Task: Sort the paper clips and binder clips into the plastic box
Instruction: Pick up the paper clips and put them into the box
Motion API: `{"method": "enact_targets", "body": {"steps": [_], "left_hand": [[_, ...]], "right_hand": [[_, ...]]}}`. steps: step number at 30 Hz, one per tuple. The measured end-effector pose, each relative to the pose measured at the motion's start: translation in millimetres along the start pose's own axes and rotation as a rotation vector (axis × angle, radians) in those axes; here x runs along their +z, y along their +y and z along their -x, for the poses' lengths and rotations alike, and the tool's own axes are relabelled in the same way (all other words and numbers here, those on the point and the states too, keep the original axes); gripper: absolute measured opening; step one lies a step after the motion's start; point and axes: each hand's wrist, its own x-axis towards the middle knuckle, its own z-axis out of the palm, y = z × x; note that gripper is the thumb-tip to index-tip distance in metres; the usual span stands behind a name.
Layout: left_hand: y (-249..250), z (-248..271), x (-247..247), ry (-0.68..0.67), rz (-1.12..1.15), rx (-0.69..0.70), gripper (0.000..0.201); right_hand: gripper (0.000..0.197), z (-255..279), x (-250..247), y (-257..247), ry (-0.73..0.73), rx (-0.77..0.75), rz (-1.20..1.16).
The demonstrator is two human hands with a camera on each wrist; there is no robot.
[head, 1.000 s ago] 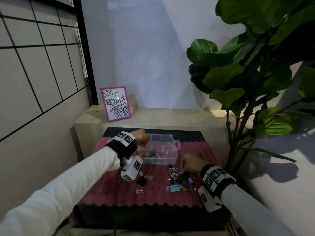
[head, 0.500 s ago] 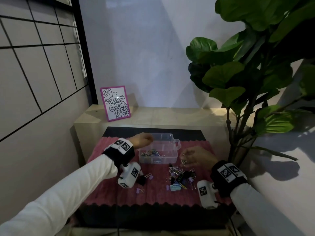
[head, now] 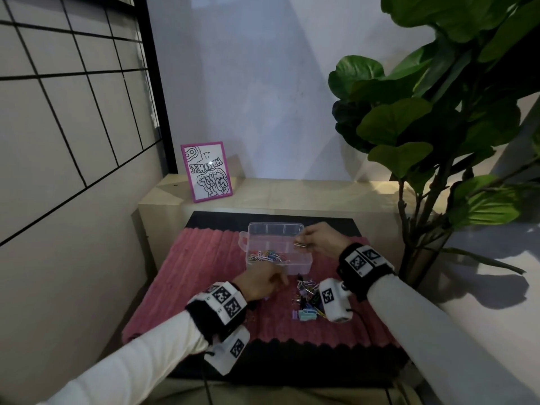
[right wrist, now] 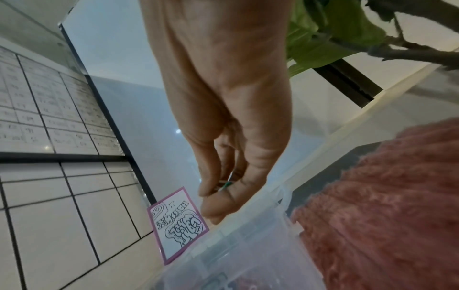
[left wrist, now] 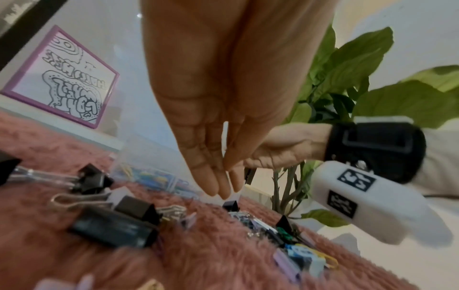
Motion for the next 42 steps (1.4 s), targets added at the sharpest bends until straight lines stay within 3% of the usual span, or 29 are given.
{"method": "enact_targets", "body": {"steps": [3, 6, 9, 13, 17, 21, 24, 27, 31, 36, 39, 42], "left_hand": [[13, -10, 6, -0.009, -0.055, 0.088, 0.026], [27, -32, 10, 0.001, -0.116, 0.134, 0.036], [42, -50, 12, -0.051, -0.206, 0.147, 0.042], [41, -61, 19, -0.111, -0.374, 0.148, 0.033], [34, -57, 26, -0.144, -0.487, 0.116, 0.028], [26, -51, 24, -0.149, -0.486, 0.006, 0.027], [14, -47, 16, -0.183, -0.411, -0.052, 0.038], [4, -42, 9, -0.19, -0.334, -0.086, 0.037], [-2, -40, 7, -0.199, -0.243, -0.115, 0.035], [5, -42, 10, -0.204, -0.189, -0.108, 0.038], [13, -45, 12, -0.108, -0.059, -0.077, 0.035], [25, -48, 11, -0.015, 0.101, -0.044, 0.047]], "right_hand": [[0.021, -2, 9, -6, -0.024, -0.024, 0.269], [0.031, 6, 7, -8, -0.003, -0.148, 0.584], [0.032, 19, -6, -6, 0.085, -0.252, 0.674], [0.023, 44, -25, 5, 0.19, -0.316, 0.75], [0.018, 54, -28, 25, -0.018, -0.189, 0.956], [0.022, 47, -13, 38, -0.205, -0.114, 0.951], [0.028, 42, -5, 38, -0.242, -0.07, 1.039], [0.022, 40, -3, 38, -0.251, -0.057, 1.069], [0.017, 42, -5, 40, -0.244, -0.067, 1.042], [0.015, 50, -20, 41, -0.113, -0.13, 0.794], [0.016, 53, -28, 38, -0.056, -0.154, 0.744], [0.016, 56, -31, 33, -0.042, -0.154, 0.654]]}}
